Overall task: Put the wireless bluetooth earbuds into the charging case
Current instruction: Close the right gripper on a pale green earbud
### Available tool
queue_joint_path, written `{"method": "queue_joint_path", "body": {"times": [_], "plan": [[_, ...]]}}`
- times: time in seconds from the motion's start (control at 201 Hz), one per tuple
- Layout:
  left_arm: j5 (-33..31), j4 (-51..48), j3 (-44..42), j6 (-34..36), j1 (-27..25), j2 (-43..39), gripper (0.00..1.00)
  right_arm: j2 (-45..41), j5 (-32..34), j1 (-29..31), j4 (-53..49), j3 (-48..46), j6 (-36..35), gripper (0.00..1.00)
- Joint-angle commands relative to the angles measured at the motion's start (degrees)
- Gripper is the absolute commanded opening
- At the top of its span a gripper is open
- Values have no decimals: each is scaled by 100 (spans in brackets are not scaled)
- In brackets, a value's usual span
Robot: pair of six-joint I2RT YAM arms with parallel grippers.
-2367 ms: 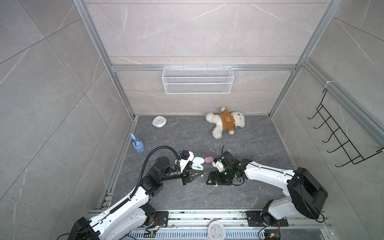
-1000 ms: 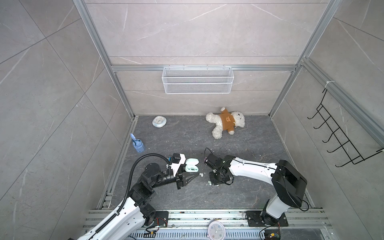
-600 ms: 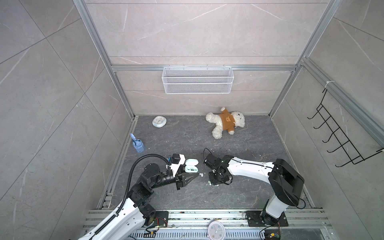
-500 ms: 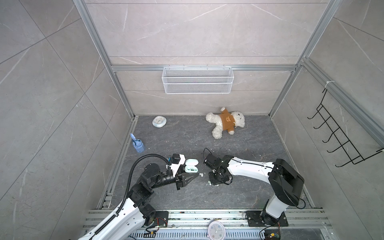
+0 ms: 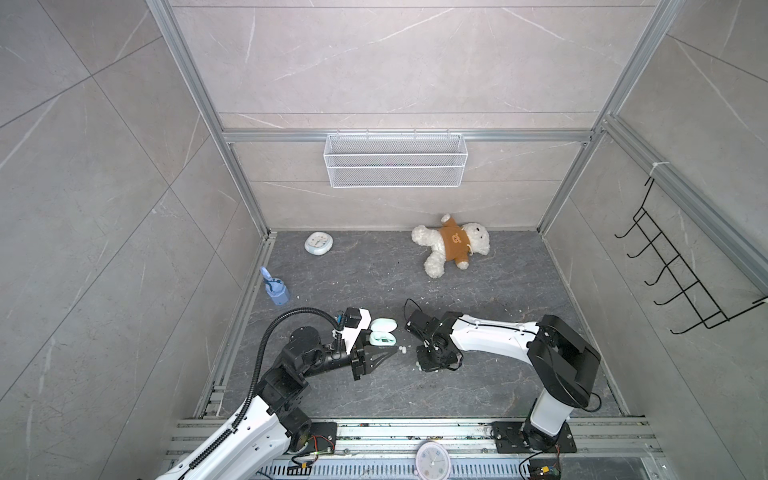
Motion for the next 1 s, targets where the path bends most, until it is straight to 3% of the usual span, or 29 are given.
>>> {"method": "queue_joint_path", "body": {"times": [0.0,0.368,0.996], "plan": [[-46,134,35,-48,11,-27,17,143,83,45,-86,-85,-5,23],[-40,122,40,-54,10,-1,17,-48,113,45,-349,33,254,34],[-38,122,36,-72,15,-48,17,-56,5,44,-279,-96,737,29]]}}
